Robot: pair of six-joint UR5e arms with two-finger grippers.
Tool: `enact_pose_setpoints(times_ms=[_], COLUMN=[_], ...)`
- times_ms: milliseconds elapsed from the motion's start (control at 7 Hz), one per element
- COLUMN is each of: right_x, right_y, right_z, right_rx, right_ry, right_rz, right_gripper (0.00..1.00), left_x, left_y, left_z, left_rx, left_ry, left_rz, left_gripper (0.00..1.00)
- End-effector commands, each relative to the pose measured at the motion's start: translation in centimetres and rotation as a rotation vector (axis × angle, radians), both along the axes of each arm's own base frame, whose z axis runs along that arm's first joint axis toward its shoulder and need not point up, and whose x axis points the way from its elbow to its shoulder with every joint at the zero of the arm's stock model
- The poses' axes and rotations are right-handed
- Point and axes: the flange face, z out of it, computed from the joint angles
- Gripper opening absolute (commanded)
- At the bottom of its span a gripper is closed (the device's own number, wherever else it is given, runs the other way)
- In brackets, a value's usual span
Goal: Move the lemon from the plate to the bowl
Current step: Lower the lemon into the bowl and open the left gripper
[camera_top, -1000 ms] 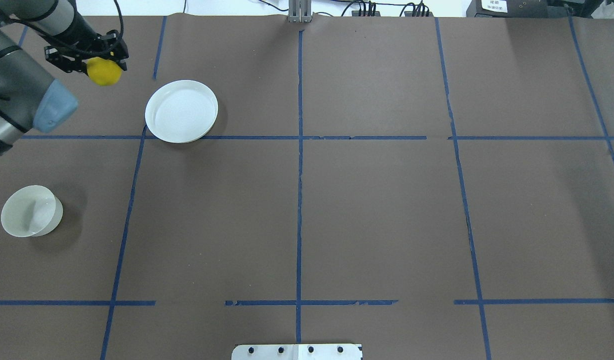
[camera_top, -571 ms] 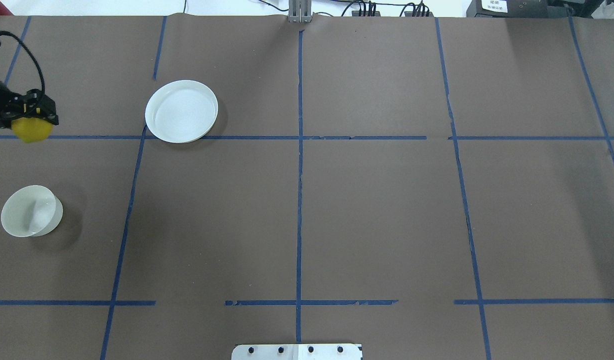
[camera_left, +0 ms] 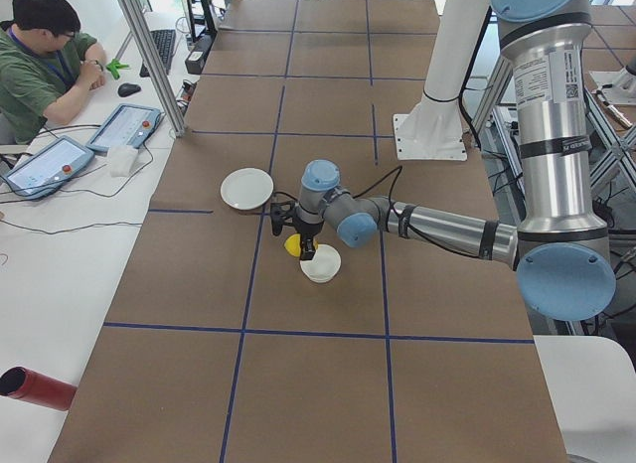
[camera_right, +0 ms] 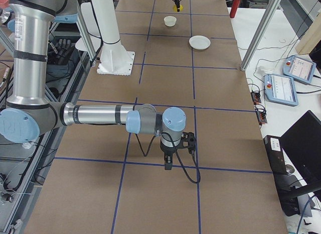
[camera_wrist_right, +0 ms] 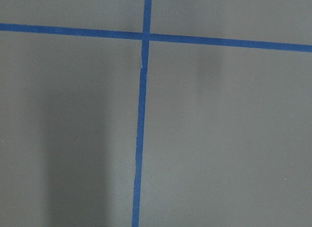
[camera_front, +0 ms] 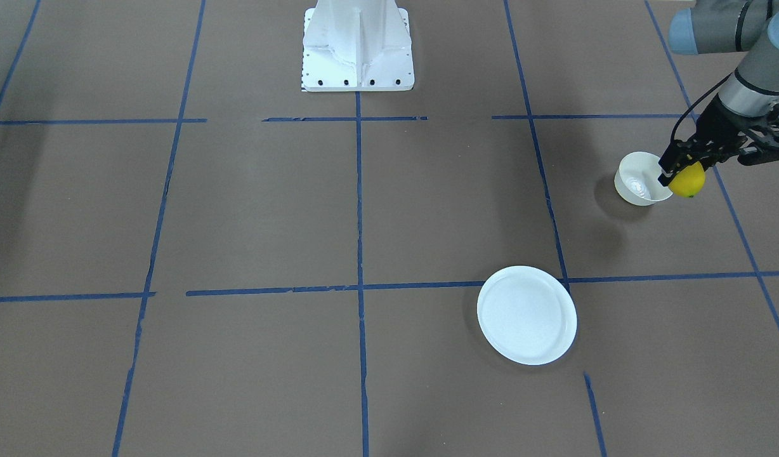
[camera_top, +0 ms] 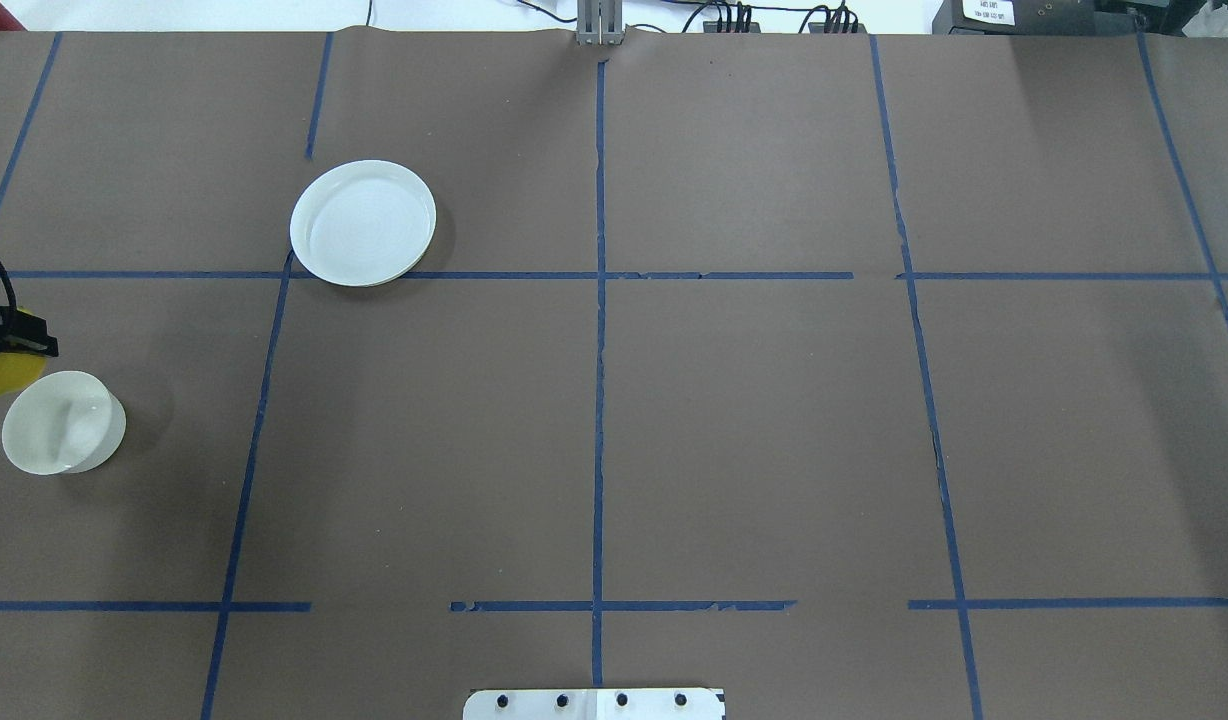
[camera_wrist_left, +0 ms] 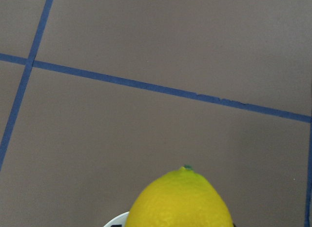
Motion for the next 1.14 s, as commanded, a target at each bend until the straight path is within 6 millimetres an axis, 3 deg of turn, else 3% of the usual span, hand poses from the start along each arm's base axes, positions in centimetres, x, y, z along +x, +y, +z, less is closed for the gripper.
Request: enact_pose_setpoints(times_ms=[0, 286, 429, 571, 714, 1000], right_x=[0.0, 0.0, 0.0, 0.0, 0.0, 0.0], right_y=[0.0, -0.1, 0.0, 0.0, 0.0, 0.0], right_z=[0.1, -0.1, 0.0, 0.0, 0.0, 0.0], right_rx=[-0.002, 0.001, 0.0, 0.0, 0.0, 0.0], right_ry=[0.0, 0.0, 0.0, 0.0, 0.0, 0.0], right_rz=[0.0, 0.0, 0.0, 0.0, 0.0, 0.0], right_gripper=[1.0, 1.0, 1.0, 1.0, 1.0, 1.0], left_x=[3.0, 4.2, 4.4, 4.5, 4.4, 3.3], left_y=[1.6, 2.4, 2.5, 2.5, 2.6, 3.1], left_z=[2.5, 2.6, 3.0, 3.4, 3.7, 3.2], left_rx=[-0.007, -0.01, -0.014, -0.019, -0.026, -0.018], left_ry=[0.007, 0.005, 0.0, -0.005, -0.008, 0.002], left_rz=[0.05, 0.081, 0.088, 0.091, 0.088, 0.091], left_gripper=[0.22, 0.23, 0.28, 0.8, 1.0, 1.0])
